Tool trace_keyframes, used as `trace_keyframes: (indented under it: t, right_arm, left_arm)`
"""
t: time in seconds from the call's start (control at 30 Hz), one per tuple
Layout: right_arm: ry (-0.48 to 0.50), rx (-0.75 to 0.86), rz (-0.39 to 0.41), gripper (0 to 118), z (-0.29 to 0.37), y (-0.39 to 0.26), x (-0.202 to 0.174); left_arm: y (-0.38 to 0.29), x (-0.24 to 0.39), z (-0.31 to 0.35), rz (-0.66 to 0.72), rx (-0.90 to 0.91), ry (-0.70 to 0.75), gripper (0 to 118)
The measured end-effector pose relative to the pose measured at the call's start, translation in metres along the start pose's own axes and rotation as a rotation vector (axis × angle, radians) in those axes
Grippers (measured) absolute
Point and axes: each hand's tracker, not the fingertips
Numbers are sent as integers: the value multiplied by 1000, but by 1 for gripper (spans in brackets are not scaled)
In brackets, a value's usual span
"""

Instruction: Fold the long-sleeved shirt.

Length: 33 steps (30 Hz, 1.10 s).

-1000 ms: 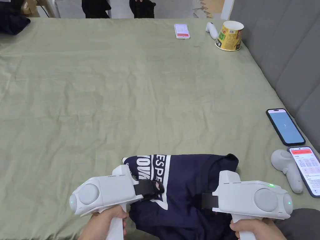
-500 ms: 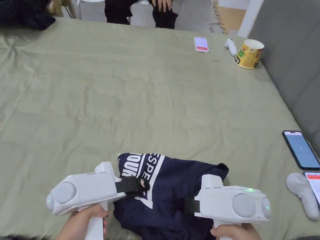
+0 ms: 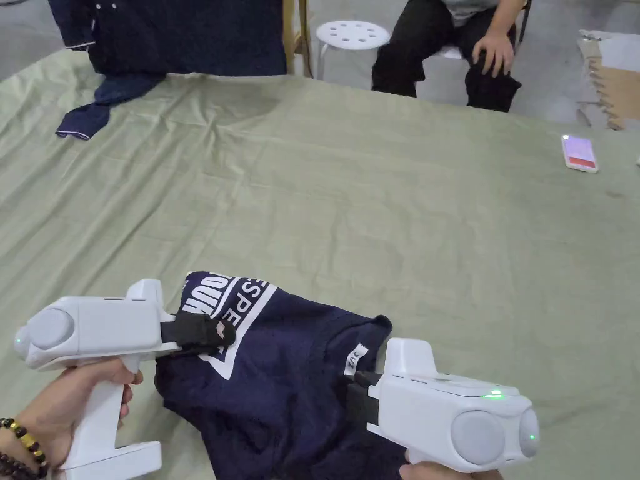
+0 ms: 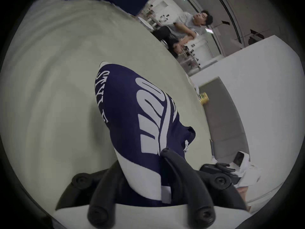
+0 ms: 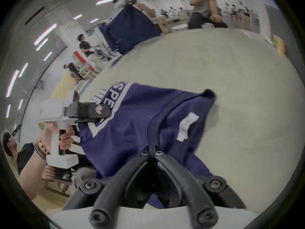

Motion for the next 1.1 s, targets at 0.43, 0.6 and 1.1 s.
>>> trace_keyframes:
  t: [0.43,0.6,1.1]
  right_arm:
    - [132,208,219,0,-76,76,-125]
    - [138,198,224,0,-82,78,-126]
    - [48,391,258,0,72,72,-96]
  left_arm:
    - [103,-136,97,17,41,253,20]
    - [97,-144,89,23,103,306,94]
    - [88,66,164,-303,566,403,5]
